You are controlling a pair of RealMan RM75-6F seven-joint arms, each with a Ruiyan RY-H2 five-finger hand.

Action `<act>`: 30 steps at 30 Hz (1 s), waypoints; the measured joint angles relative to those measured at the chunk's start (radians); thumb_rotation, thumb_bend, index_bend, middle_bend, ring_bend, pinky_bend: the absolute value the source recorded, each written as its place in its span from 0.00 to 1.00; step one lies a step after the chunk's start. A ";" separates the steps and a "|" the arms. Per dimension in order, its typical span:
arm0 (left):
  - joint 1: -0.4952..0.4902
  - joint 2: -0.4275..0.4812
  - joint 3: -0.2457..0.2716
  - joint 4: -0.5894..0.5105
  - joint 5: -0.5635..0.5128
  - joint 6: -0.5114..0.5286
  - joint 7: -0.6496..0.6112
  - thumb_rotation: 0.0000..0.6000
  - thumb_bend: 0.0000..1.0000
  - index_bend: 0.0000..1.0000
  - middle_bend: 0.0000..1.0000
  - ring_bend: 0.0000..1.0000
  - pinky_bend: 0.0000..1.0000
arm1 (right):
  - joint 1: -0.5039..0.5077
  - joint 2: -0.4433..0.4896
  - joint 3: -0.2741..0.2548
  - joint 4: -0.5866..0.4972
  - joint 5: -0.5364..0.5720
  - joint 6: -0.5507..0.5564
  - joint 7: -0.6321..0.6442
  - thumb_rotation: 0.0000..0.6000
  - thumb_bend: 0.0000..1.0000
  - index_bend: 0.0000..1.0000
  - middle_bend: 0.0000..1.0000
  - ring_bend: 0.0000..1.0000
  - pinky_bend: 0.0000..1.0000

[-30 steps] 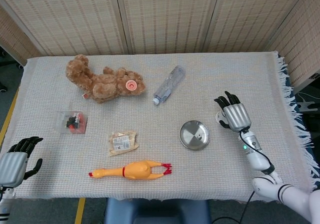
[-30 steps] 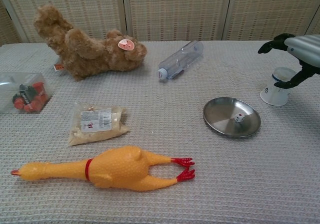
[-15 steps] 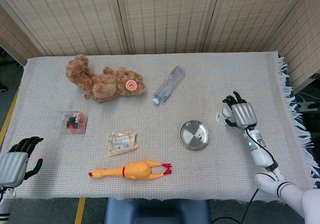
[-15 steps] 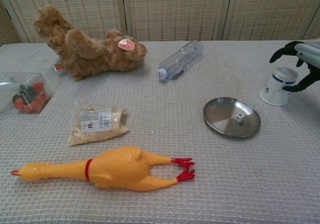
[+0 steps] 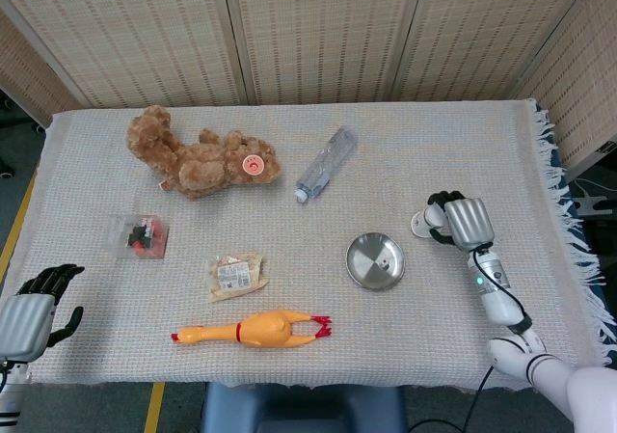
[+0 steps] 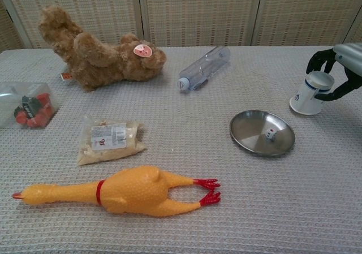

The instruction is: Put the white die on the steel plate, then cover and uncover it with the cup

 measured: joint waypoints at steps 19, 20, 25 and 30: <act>0.002 0.005 -0.001 0.000 -0.001 0.004 -0.019 1.00 0.40 0.20 0.18 0.17 0.31 | -0.003 0.109 -0.063 -0.418 -0.091 0.027 -0.096 1.00 0.13 0.44 0.42 0.37 0.72; 0.002 0.006 -0.002 0.000 -0.002 0.003 -0.020 1.00 0.40 0.20 0.18 0.17 0.31 | -0.002 0.106 -0.064 -0.413 -0.089 0.023 -0.093 1.00 0.13 0.44 0.42 0.37 0.72; 0.002 0.006 -0.002 0.000 -0.002 0.003 -0.020 1.00 0.40 0.20 0.18 0.17 0.31 | 0.002 0.089 -0.070 -0.384 -0.079 -0.006 -0.069 1.00 0.13 0.44 0.42 0.37 0.72; 0.001 0.005 0.001 0.000 0.001 0.000 -0.012 1.00 0.40 0.20 0.18 0.17 0.31 | 0.012 0.068 -0.075 -0.342 -0.078 -0.039 -0.003 1.00 0.13 0.44 0.43 0.37 0.72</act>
